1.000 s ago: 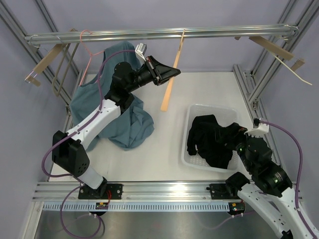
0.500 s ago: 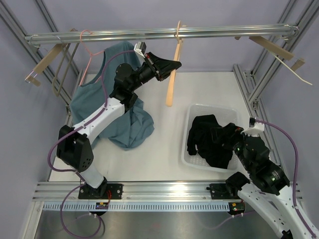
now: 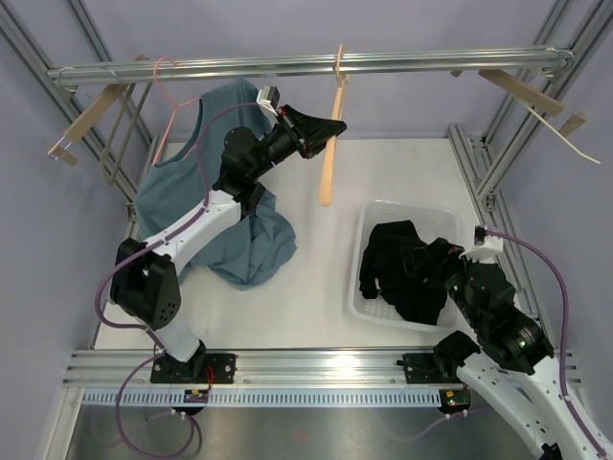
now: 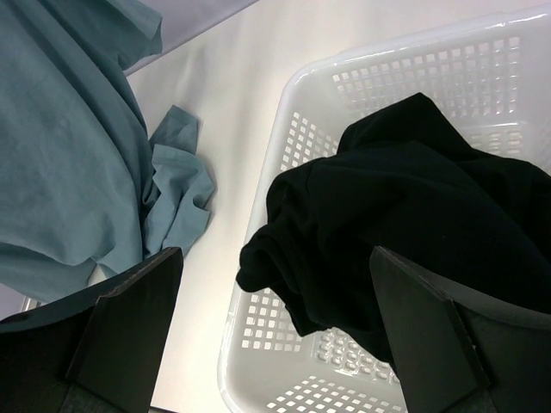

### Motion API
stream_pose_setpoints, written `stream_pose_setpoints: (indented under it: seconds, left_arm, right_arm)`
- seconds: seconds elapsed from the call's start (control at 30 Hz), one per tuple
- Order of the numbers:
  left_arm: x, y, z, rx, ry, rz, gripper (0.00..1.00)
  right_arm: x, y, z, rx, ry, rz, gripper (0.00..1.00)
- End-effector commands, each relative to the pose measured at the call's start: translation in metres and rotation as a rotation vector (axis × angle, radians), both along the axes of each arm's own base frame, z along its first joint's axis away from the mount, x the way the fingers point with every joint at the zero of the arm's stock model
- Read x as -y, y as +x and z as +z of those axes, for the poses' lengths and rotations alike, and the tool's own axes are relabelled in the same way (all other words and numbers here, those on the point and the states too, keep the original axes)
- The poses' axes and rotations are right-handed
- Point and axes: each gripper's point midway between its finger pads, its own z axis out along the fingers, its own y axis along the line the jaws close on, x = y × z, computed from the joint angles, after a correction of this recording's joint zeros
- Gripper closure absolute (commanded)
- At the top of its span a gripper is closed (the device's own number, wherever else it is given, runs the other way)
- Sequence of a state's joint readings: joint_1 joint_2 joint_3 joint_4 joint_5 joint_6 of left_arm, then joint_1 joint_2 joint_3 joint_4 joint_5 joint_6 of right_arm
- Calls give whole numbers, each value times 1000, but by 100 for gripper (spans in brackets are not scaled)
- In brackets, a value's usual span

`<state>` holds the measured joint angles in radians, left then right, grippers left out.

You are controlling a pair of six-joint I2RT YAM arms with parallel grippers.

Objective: Remove the t-shirt from the hanger

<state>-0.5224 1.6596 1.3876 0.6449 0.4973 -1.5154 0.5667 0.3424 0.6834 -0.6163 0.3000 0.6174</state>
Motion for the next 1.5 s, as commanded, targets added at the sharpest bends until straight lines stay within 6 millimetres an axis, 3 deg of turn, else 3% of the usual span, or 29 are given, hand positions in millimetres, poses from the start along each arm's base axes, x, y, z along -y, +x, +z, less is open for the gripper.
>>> stream_pose_setpoints:
  seconds: [0.0,0.23,0.33,0.37,0.4,0.5,0.7,0.73,0.8,0.83,0.9,0.97,1.0,1.03,1.07,1.17,1.2,1.23,1.27,1.33,1.37,1.47]
  left_arm:
    - [-12,-7,13,84,-17,32,100]
    - [-19,-14,13,103,14,42,96]
    - [-19,-18,13,114,9,21,75]
    - [-21,-21,15,129,13,18,59]
    - [-20,-21,9,119,25,18,50]
    - [-26,-28,11,141,49,33,31]
    - [-39,-36,7,169,137,86,24]
    - [-44,-43,14,188,139,93,22]
    - [-47,-52,5,193,187,92,21]
    - [-55,-65,15,224,191,99,20]
    - [-63,-71,-6,211,296,136,19]
    - [-85,-83,2,292,385,241,18]
    - [-94,-87,-14,249,469,259,18]
    - [-104,-91,-15,256,513,299,17]
    - [-124,-96,-7,314,573,398,17]
    - [-171,-108,-12,316,787,549,23]
    - [-183,-113,6,347,805,600,24]
    - [-193,-115,11,356,840,635,24]
    - [-211,-113,4,340,941,696,24]
    - [-235,-114,18,367,1022,792,24]
    - [-254,-111,15,324,1080,865,23]
    - [-277,-103,24,325,1157,961,22]
  right_arm:
    - [-4,0,6,23,17,24,1]
    - [-8,-2,12,30,40,42,0]
    - [-8,-2,13,31,40,43,0]
    - [-8,-3,16,35,43,44,1]
    - [-7,-3,16,36,41,42,0]
    - [-6,-4,21,45,36,43,1]
    - [-7,-5,27,60,42,52,1]
    - [-8,-5,29,62,45,58,1]
    - [-8,-6,30,66,47,59,0]
    - [-8,-6,30,68,49,59,0]
    - [-9,-7,32,78,55,68,0]
    - [-12,-6,34,88,62,78,0]
    - [-14,-6,34,90,63,89,1]
    - [-16,-6,38,103,70,97,1]
    - [-18,-5,35,97,68,104,0]
    - [-26,-4,35,105,59,146,0]
    - [-29,-4,33,102,53,169,1]
    - [-31,-4,34,108,55,177,0]
    - [-33,-4,33,106,51,187,0]
    - [-36,-6,33,109,53,210,1]
    - [-36,-7,34,115,53,215,1]
    - [-39,-11,38,130,54,243,0]
